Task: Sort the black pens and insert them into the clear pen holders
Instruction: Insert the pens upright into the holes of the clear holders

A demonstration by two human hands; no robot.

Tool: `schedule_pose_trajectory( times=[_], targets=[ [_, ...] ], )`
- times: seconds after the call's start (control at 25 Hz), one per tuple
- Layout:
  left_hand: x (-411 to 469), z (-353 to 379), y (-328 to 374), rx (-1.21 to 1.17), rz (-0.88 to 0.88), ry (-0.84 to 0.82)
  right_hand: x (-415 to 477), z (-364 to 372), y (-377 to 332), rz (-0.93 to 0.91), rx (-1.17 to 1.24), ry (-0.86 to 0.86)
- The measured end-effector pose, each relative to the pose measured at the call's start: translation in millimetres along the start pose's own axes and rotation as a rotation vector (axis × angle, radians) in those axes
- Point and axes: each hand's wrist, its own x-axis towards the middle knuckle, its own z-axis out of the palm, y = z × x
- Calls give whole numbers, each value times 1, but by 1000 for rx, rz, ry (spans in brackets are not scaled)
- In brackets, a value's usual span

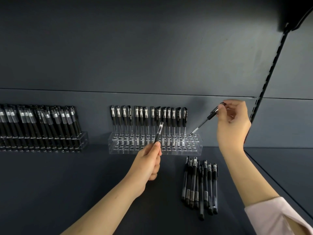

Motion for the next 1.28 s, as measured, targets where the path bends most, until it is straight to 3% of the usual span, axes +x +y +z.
schedule_pose_trajectory(
  times=[0.52,0.8,1.0,1.28],
  targets=[
    [-3,4,1,45,-22,-9,-6,29,4,-234,-185,-250],
    [-4,3,3,59,-17,3,-6,41,11,-215,-310,-295],
    [-5,3,3,69,-6,1,-2,39,19,-100,-359,-331],
    [-5,3,5,83,-8,4,-6,25,10,-36,-253,-420]
  ],
)
